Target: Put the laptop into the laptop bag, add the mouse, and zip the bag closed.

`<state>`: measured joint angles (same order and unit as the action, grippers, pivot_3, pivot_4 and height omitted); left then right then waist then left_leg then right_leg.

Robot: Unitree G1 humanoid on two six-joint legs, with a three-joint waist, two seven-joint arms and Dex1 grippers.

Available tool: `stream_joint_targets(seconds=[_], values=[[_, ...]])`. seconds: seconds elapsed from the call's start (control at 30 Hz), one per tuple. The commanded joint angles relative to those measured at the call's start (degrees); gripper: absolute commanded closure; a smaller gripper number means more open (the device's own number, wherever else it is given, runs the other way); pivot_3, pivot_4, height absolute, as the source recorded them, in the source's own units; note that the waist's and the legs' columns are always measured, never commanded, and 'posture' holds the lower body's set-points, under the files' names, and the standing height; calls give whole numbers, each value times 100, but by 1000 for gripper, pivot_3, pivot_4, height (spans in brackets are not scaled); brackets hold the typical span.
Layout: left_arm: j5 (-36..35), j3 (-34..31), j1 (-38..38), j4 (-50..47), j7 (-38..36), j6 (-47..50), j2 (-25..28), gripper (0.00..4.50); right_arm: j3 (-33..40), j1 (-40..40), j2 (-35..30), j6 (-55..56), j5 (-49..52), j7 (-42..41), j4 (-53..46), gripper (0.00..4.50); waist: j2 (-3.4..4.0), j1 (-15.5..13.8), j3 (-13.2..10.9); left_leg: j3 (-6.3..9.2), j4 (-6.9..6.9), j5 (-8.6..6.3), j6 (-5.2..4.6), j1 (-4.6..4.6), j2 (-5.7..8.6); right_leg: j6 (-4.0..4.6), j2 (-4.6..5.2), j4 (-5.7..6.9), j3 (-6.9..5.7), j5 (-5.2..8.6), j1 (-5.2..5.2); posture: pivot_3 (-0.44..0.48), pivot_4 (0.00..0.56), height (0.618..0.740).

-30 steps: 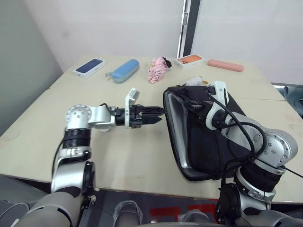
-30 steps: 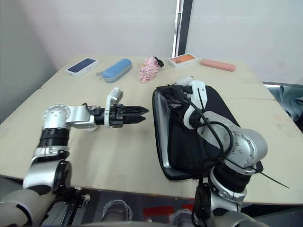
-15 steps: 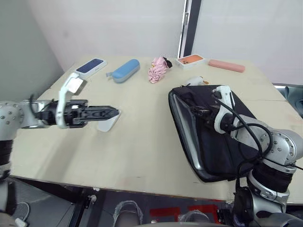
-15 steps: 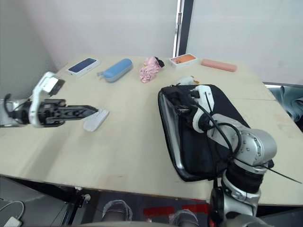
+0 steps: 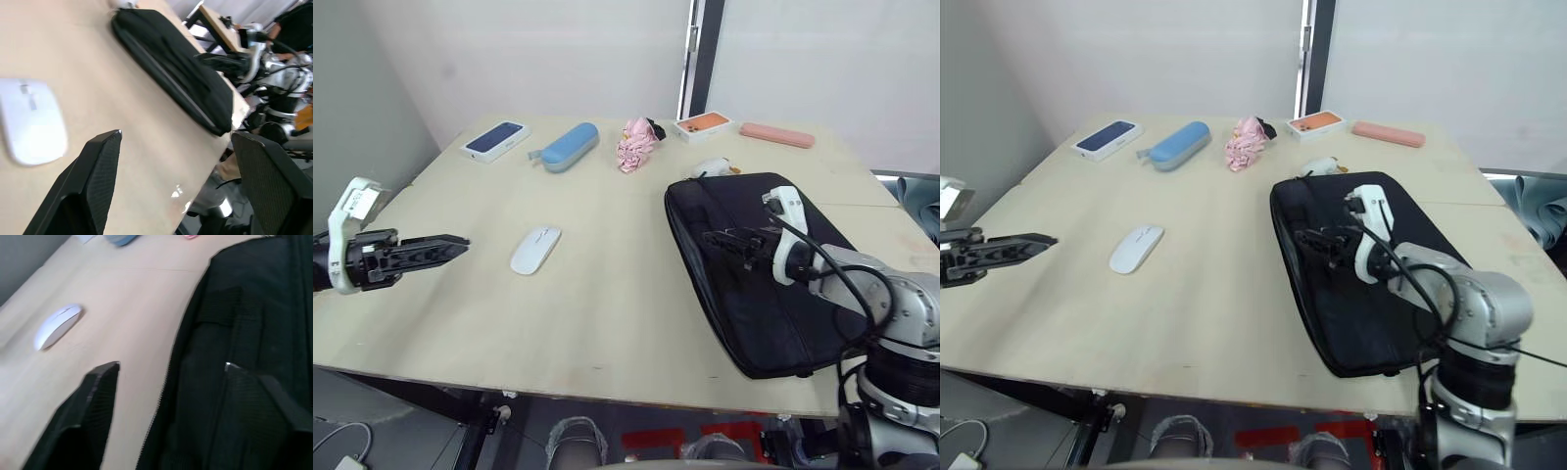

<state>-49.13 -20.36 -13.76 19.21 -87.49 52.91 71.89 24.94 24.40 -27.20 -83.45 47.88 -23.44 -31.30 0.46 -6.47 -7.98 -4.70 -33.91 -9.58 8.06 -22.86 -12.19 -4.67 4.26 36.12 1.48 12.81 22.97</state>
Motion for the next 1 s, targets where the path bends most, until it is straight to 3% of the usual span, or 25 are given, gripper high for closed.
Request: stream_joint_targets(seconds=[0.03, 0.2, 0.3, 0.4, 0.57, 0.73, 0.87, 1.0], values=[[424, -460, 302, 296, -211, -643, 199, 760, 1086, -423, -974, 391, 848, -1061, -651, 29, -2, -40, 1, -1, 4, -1, -1, -1, 0, -1, 0, -7, 0, 0, 0, 0, 150, 740], [832, -744, 412, 1022, -182, -1078, 348, 760, 2326, -2588, -2409, 1974, -19, -2738, -570, 29, -18, -122, 10, -9, 34, -4, -6, 8, -8, 8, -3, -28, -1, 6, -3, 0, 150, 740], [1015, -732, 372, 1299, -385, -1270, 507, 760, 2783, -3580, -2586, 2915, -573, -3420, -153, 29, -30, -105, 16, -17, 27, -17, -33, 12, -10, 69, 1, -24, 6, 40, -2, 0, 150, 740], [1059, -806, 758, 1184, -499, -1548, 653, 760, 3104, -4220, -2509, 3758, -1030, -3834, 289, 29, -32, -50, 17, -36, 19, -22, -53, 27, -10, 69, 12, -18, 19, 40, -8, 0, 150, 740], [1044, -1260, 1200, 1081, -501, -1874, 647, 760, 3449, -4592, -2221, 4471, -1157, -3982, 838, 29, -35, 79, 16, -57, 26, -23, -62, 56, -11, 73, 24, -13, 35, 42, -14, 0, 150, 740], [1001, -1787, 1412, 483, -402, -2030, 288, 760, 3521, -4757, -2303, 4694, -1152, -4042, 1017, 29, -33, 112, 15, -67, 29, -22, -66, 67, -13, 78, 18, -10, 40, 45, -16, 0, 150, 740], [959, -1981, 1612, -354, -136, -2014, -158, 760, 3371, -4706, -2387, 4667, -981, -4034, 683, 29, -31, 113, 14, -72, 32, -22, -70, 76, -13, 82, 18, -7, 43, 47, -18, 0, 150, 740], [1274, -1768, 1921, -1457, 483, -2368, -778, 760, 2839, -4236, -2596, 4355, -418, -3726, -139, 29, -29, 140, 13, -80, 34, -19, -77, 84, -13, 83, 17, -3, 50, 48, -20, 0, 150, 740]])
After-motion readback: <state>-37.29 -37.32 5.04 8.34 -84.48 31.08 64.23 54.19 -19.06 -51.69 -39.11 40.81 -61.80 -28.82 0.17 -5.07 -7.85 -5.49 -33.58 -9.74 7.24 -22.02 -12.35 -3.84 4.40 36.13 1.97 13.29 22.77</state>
